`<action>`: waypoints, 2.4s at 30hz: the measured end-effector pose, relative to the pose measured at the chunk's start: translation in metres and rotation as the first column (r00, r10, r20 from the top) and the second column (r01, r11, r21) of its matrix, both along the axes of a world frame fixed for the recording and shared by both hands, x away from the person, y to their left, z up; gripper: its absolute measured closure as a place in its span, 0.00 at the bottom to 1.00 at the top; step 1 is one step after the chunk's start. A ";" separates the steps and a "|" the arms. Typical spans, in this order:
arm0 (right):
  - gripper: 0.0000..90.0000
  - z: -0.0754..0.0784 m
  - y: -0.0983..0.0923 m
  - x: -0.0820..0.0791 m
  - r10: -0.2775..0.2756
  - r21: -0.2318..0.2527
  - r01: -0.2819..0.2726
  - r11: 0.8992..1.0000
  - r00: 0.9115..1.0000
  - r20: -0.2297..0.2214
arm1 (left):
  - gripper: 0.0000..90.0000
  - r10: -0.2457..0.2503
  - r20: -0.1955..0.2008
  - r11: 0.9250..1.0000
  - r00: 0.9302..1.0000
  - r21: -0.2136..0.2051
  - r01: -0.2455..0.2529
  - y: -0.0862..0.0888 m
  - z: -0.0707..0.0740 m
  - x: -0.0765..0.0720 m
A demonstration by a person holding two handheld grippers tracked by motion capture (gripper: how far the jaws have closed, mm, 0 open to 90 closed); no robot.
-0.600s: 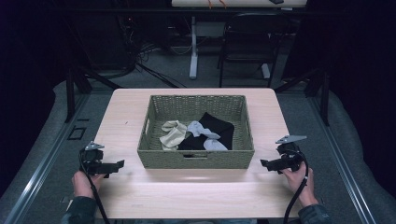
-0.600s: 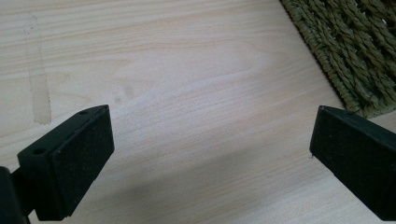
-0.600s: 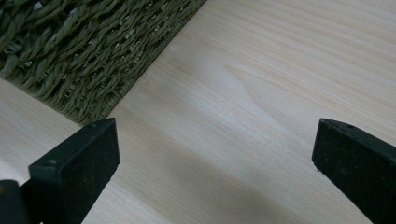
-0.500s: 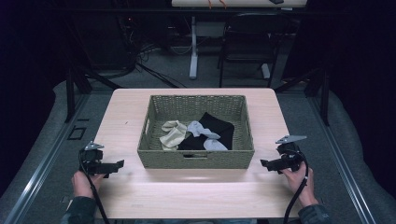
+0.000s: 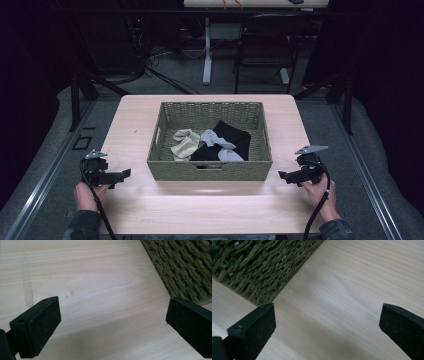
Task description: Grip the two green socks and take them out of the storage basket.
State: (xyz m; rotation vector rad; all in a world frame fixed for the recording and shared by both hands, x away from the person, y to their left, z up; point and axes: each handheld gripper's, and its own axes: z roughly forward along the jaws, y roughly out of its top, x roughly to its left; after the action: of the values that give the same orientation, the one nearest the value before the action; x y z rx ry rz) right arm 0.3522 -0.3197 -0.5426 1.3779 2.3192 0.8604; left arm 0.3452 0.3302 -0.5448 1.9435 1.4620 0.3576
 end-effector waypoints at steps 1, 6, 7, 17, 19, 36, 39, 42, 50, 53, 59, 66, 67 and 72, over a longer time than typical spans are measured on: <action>0.00 0.000 -0.001 0.000 0.007 0.002 -0.007 1.000 1.000 -0.003 | 0.00 0.000 0.000 1.000 1.000 0.000 0.000 0.000 0.000 0.000; 0.00 0.000 -0.003 0.000 0.004 0.010 -0.004 1.000 1.000 -0.004 | 0.01 0.016 0.019 0.999 1.000 -0.035 -0.016 0.002 0.018 -0.001; 0.00 0.000 -0.003 -0.001 0.003 0.007 -0.003 1.000 1.000 -0.005 | 0.02 0.019 0.021 0.999 1.000 -0.038 -0.018 0.001 0.022 -0.001; 0.00 -0.001 -0.006 -0.002 -0.009 0.013 0.009 1.000 1.000 -0.005 | 0.03 0.018 0.014 0.997 1.000 -0.078 -0.017 -0.007 0.049 0.003; 0.00 0.000 -0.006 -0.002 -0.008 0.009 0.008 1.000 1.000 -0.007 | 0.03 0.011 0.016 0.998 1.000 -0.068 -0.010 -0.012 0.061 0.007; 0.00 -0.001 -0.009 -0.006 -0.012 0.019 0.012 1.000 1.000 -0.008 | 0.03 -0.120 0.073 0.993 0.990 0.017 0.119 -0.077 0.126 0.041; 0.00 0.000 -0.007 -0.005 -0.005 0.022 0.005 1.000 1.000 -0.010 | 0.03 -0.146 0.075 0.989 0.986 0.024 0.145 -0.091 0.129 0.050; 0.00 0.001 -0.006 -0.006 -0.001 0.028 0.001 1.000 1.000 -0.008 | 0.04 -0.169 0.073 0.985 0.983 0.027 0.168 -0.104 0.131 0.058; 0.00 0.002 -0.009 -0.008 -0.009 0.029 0.009 1.000 1.000 -0.002 | 0.04 -0.208 0.052 0.978 0.977 0.032 0.207 -0.131 0.130 0.073; 0.00 0.002 -0.009 -0.007 -0.007 0.038 0.007 0.999 1.000 -0.002 | 0.04 -0.225 0.034 0.974 0.974 0.038 0.224 -0.142 0.126 0.079; 0.00 0.003 -0.009 -0.007 -0.008 0.032 0.008 0.999 1.000 -0.003 | 0.02 -0.256 -0.007 0.966 0.967 0.044 0.256 -0.159 0.115 0.089; 0.01 0.002 -0.009 -0.007 -0.007 0.035 0.007 0.999 1.000 -0.003 | 0.01 -0.276 -0.043 0.958 0.960 0.069 0.279 -0.180 0.103 0.100; 0.01 0.002 -0.009 -0.007 -0.007 0.035 0.007 0.999 1.000 -0.003 | 0.01 -0.278 -0.053 0.957 0.959 0.071 0.282 -0.183 0.101 0.102; 0.01 0.002 -0.010 -0.007 -0.003 0.034 0.003 0.999 1.000 -0.003 | 0.13 -0.298 -0.112 0.948 0.948 0.077 0.308 -0.194 0.085 0.110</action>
State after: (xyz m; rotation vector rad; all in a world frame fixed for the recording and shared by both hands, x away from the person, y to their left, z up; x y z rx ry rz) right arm 0.3449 -0.3297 -0.5402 1.3970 2.3137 0.9016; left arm 0.4548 0.1365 -0.4596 2.2498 1.1959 0.1949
